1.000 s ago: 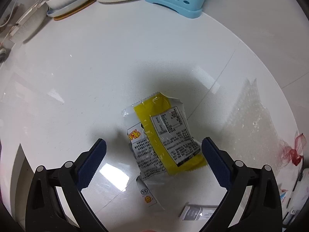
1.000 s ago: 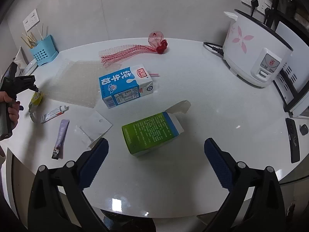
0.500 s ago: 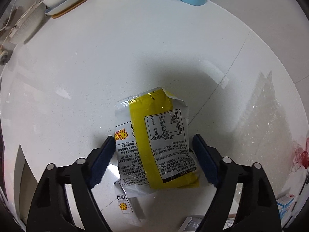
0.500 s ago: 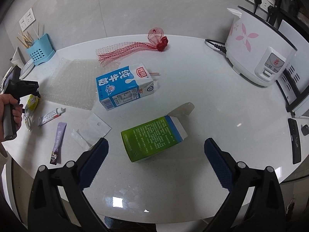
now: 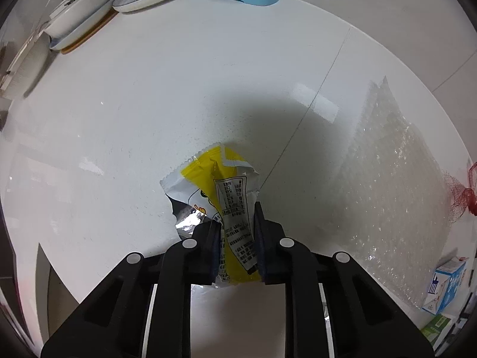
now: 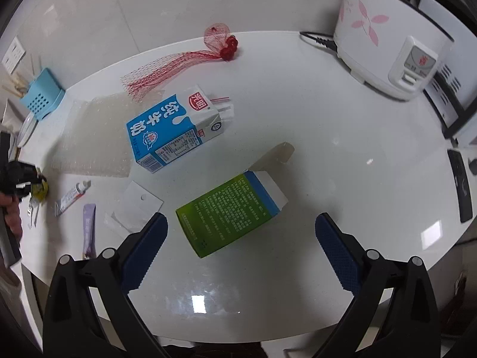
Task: Collect trash
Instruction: 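Grasp the yellow snack wrapper with the left tool, then grasp the green-and-white box with the right tool, then carry the wrapper and green box down toward the wastebasket, then open the left tool to drop the wrapper while the right tool drops the green box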
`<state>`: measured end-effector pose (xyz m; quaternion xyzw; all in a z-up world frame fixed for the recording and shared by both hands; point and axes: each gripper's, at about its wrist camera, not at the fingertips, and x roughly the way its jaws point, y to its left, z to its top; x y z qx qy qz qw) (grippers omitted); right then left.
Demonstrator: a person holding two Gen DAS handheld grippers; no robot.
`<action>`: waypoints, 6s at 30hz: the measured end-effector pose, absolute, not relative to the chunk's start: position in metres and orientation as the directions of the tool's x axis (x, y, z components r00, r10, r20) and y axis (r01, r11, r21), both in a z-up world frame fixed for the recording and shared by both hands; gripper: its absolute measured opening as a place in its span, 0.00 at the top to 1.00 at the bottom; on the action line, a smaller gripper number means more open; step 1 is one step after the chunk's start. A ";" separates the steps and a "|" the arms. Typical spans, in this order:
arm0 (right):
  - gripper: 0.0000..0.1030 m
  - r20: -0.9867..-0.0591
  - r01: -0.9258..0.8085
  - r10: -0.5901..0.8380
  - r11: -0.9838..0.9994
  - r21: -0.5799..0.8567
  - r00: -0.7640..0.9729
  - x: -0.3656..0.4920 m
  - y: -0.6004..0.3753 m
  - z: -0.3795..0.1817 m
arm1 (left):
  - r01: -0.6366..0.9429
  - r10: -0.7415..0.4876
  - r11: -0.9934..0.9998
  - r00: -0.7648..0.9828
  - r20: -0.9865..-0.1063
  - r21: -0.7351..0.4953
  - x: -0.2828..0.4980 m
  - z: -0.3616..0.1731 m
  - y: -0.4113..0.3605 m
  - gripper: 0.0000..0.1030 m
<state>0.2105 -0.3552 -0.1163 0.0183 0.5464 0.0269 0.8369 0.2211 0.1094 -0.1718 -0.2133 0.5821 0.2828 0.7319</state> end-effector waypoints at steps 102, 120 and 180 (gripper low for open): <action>0.52 -0.738 -0.191 0.148 0.981 0.026 0.659 -0.115 -0.219 -0.055 | 0.017 -0.102 0.992 0.671 -0.734 -0.122 -0.132 -0.046 0.023 0.85; 0.52 -0.828 -0.223 0.134 0.975 0.011 0.545 -0.168 -0.226 -0.130 | 0.097 -0.208 0.977 0.591 -0.779 -0.188 -0.176 -0.126 -0.013 0.85; 0.53 -0.968 -0.330 0.143 0.941 0.069 0.205 -0.107 -0.237 -0.651 | 0.024 -0.237 0.971 0.167 -0.957 -0.236 -0.107 -0.710 -0.086 0.72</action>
